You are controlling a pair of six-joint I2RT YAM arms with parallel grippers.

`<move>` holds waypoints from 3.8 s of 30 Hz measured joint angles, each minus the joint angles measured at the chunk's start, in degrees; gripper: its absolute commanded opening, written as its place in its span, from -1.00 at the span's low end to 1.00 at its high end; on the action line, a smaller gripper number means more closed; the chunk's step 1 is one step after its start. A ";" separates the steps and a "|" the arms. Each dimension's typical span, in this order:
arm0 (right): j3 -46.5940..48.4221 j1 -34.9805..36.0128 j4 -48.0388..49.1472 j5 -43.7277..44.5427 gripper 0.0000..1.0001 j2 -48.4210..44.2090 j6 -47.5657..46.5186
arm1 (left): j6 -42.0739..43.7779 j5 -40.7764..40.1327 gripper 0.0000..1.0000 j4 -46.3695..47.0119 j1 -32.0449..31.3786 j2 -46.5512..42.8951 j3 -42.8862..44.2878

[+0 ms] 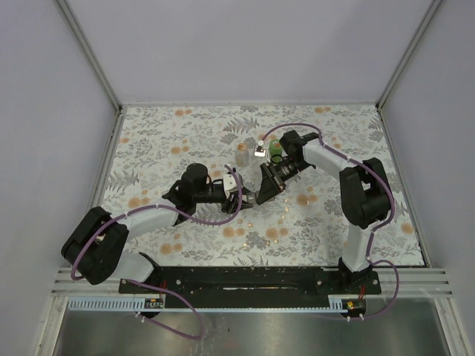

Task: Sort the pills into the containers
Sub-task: Close the pill container, then place the pill container at the center of the board.

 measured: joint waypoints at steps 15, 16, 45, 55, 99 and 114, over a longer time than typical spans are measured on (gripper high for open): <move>-0.66 -0.24 3.26 1.03 -0.75 -0.46 4.26 | 5.22 -0.76 -1.00 -11.19 -0.11 0.02 5.16; -0.96 -0.24 3.72 1.20 -0.70 -0.92 4.76 | 6.16 -0.76 -1.00 -13.05 -0.15 0.02 6.08; 0.52 0.50 -2.03 0.85 0.39 -0.44 -2.80 | 20.41 11.34 -1.00 -34.36 -0.85 0.72 13.35; 1.84 1.68 -6.69 -0.04 0.34 1.01 -7.10 | 25.09 9.86 -1.00 -37.79 -0.85 1.31 15.19; 2.03 4.17 -10.36 -0.39 -0.54 2.12 -9.94 | 22.62 7.50 -1.00 -35.52 -0.85 1.44 15.72; 0.79 4.28 -5.81 2.43 -0.86 0.92 -5.79 | 23.17 6.80 -1.00 -36.30 -0.85 2.89 16.28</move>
